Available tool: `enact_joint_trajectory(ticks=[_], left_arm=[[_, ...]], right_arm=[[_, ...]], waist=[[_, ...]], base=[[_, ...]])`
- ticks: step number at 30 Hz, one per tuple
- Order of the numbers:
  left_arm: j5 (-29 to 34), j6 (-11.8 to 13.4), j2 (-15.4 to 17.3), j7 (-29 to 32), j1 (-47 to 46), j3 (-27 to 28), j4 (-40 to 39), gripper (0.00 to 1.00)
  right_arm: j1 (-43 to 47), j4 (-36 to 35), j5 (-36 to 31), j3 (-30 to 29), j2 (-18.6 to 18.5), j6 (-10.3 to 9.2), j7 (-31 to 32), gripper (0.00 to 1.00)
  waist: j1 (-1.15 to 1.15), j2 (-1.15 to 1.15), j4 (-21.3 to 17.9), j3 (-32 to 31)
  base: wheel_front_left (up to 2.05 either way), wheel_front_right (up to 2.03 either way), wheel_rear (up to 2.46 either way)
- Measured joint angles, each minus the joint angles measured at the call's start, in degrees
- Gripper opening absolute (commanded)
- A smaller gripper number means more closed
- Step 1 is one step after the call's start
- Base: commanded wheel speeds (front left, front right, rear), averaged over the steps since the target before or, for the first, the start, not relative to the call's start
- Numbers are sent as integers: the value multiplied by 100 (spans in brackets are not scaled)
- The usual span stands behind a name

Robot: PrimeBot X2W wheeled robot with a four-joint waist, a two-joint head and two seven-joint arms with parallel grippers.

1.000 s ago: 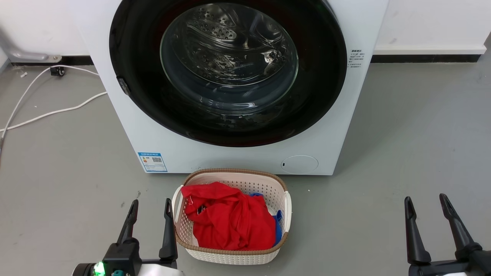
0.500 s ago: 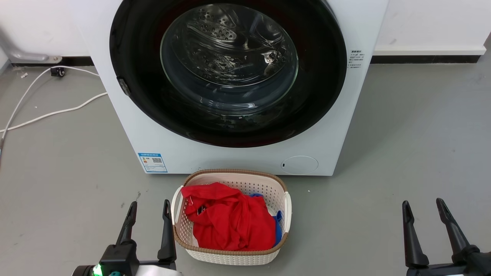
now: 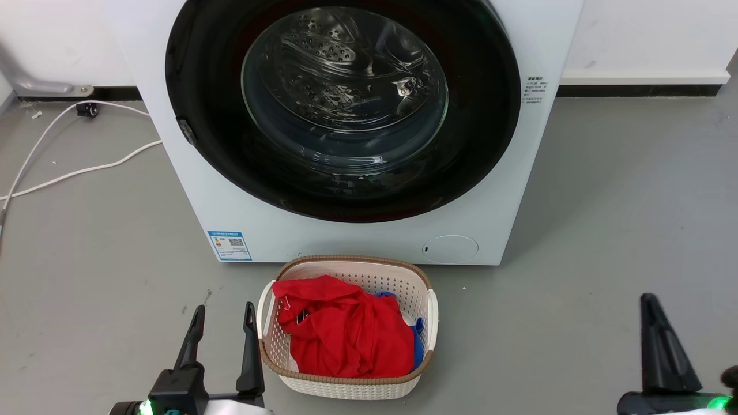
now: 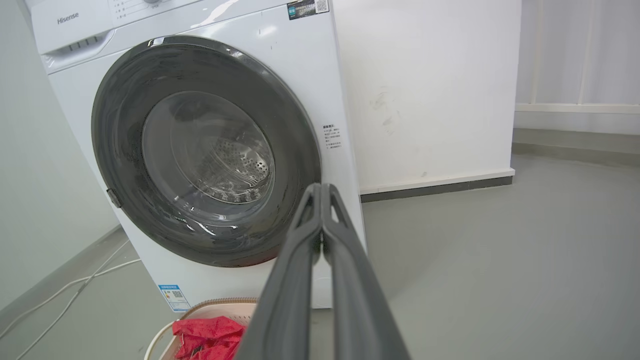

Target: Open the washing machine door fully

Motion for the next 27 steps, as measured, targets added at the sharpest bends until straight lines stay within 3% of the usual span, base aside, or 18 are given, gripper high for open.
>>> enact_joint_trajectory(ticks=[6, 14, 22, 27], left_arm=[[-1, 1, 0, 0, 1, -1, 2, 100], [-31, 1, -1, -1, 1, -7, 18, 100], [-49, 16, -1, -1, 1, 2, 20, 100], [-48, 24, -1, -1, 1, 19, 19, 100]], right_arm=[[-132, -7, 1660, -66, -5, -1, 0, 0], [-129, 283, 4344, 89, -3, -1, 0, 0], [-25, 175, 6380, 515, -11, -1, -1, 0], [71, -103, 7581, 691, -200, -1, 271, 0]], waist=[[0, 0, -5, 1], [0, 0, -5, 11], [0, 0, -1, 18], [0, 0, -1, 17]], base=[[0, 0, 0], [0, 0, 0], [0, 0, 0], [0, 0, 0]])
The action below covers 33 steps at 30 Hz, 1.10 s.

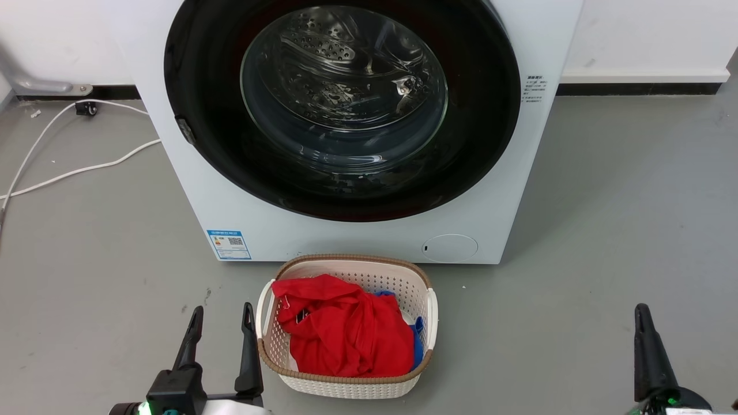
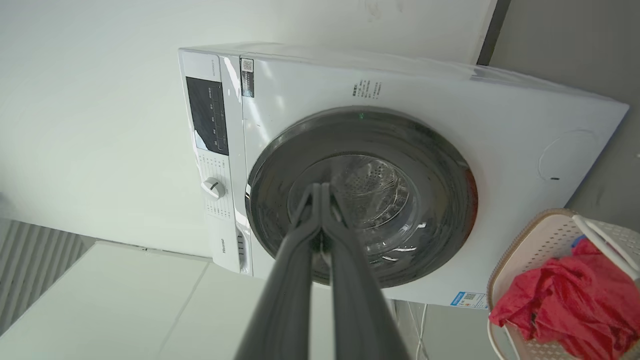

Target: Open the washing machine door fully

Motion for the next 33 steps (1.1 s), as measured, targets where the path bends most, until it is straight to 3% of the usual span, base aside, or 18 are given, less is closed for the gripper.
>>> enact_joint_trajectory(ticks=[4, 9, 24, 33], left_arm=[[0, 9, 0, 1, 0, 5, -5, 100], [-1, 8, 0, 0, 1, 7, -3, 100], [33, 44, -1, 1, 14, 19, -23, 100], [78, 44, -1, 0, -130, 0, -98, 100]], right_arm=[[76, -162, 769, -158, -22, 0, 480, 0], [158, -180, 1277, -464, 26, 0, 1123, 0], [125, -15, 1025, -886, 171, 0, 1652, 0], [-936, 176, 905, -1596, 3, 0, 1853, 0]], waist=[[0, 0, -3, 3], [0, 0, 3, 12], [0, 0, 57, 92], [0, 0, 106, 363]], base=[[0, 0, 0], [0, 0, 0], [0, 0, 0], [0, 0, 0]])
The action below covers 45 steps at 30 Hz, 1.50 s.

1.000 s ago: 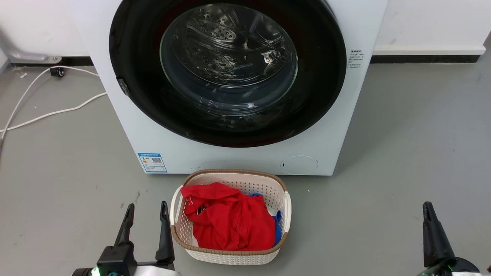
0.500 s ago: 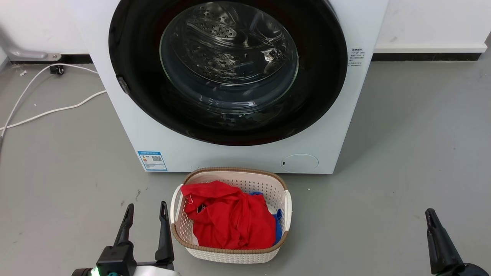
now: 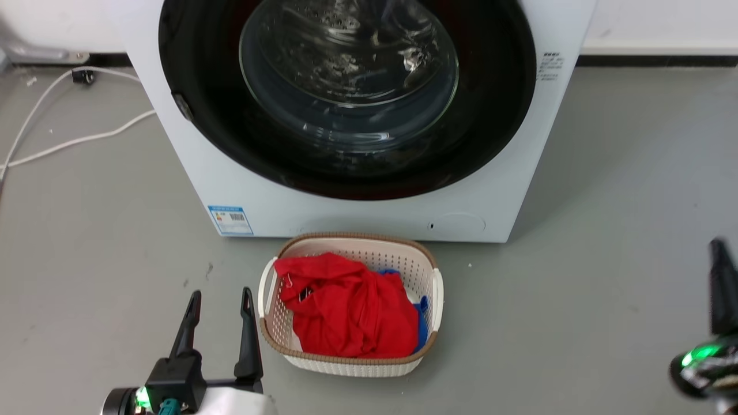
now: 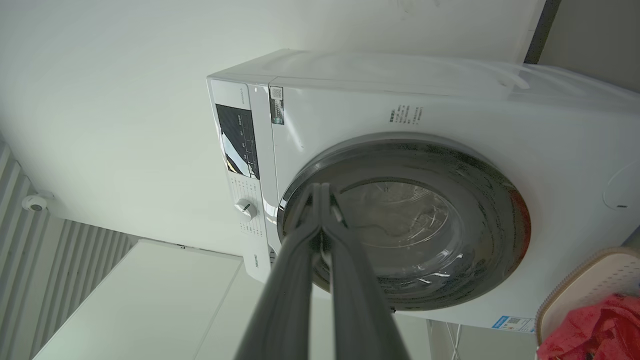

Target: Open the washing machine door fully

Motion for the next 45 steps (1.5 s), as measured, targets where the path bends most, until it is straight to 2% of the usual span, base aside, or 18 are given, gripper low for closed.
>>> enact_joint_trajectory(ticks=[6, 12, 18, 24, 33, 45], left_arm=[[79, -14, 0, 0, -369, -55, -104, 100], [138, -12, 1, 0, -788, -97, -192, 100], [131, 1, 2, 0, -1145, -171, -261, 100], [66, 40, 1, 0, -1391, -248, -297, 100], [-33, 141, 2, 0, -1634, -370, -374, 100], [-110, 220, 1, 0, -1789, -449, -421, 100]], right_arm=[[-1249, 477, -52, -454, -503, 0, 198, 0], [-2575, 1002, -55, -568, -1161, 0, 648, 0], [-3734, 1578, -192, -338, -1738, 0, 1144, 0], [-4833, 2171, -411, 155, -2142, 0, 1627, 0], [-6134, 2915, -845, 913, -2451, 0, 2263, 0], [-7192, 3560, -1391, 1419, -2428, -1, 2584, 0]], waist=[[0, 0, 77, 457], [0, 0, 188, 1049], [1, 0, 324, 1637], [2, 0, 469, 2182], [1, 0, 742, 2770], [1, 0, 976, 3194]], base=[[0, 0, 0], [0, 0, 0], [0, 0, 0], [0, 0, 0], [0, 0, 0], [0, 0, 0]])
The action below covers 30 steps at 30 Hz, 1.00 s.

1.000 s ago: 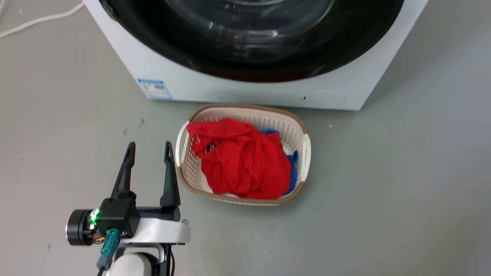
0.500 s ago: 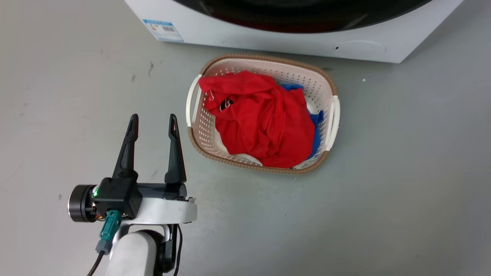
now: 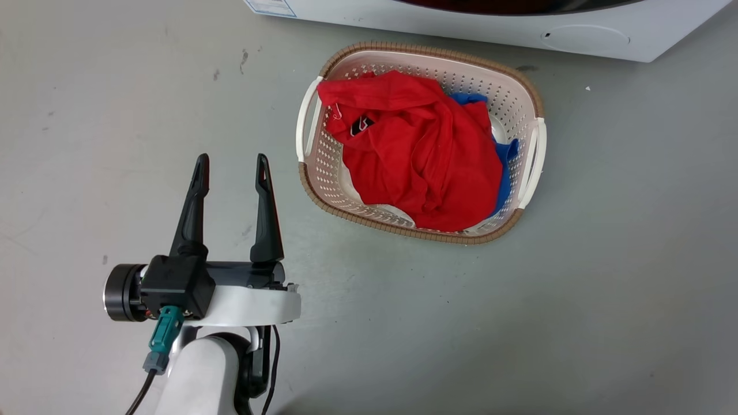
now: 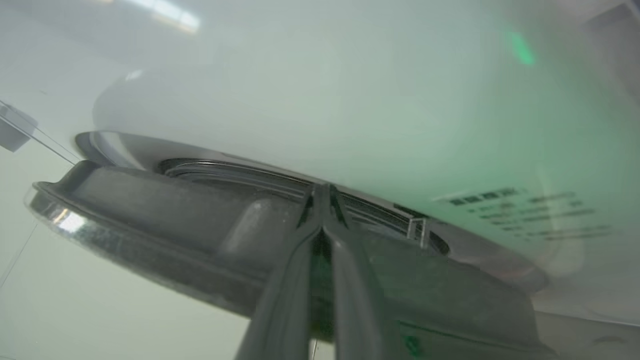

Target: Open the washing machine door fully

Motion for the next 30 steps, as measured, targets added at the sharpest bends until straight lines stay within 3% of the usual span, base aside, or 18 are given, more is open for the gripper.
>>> enact_joint_trajectory(ticks=[6, 19, 30], left_arm=[[-12, 22, 0, 0, -3, 33, 53, 100], [143, -67, -2, 0, 163, 231, 74, 100], [209, -87, -1, 0, 405, 319, 131, 100]], right_arm=[[269, -242, 80, 46, 56, 0, 233, 0], [2165, -1825, 586, 240, 288, -7, 826, 0], [3653, -3030, 809, 467, 621, -8, 873, 0]], waist=[[-1, 0, -30, -62], [-1, 0, -327, -534], [-1, 0, -457, -970]], base=[[0, 0, 0], [0, 0, 0], [0, 0, 0]])
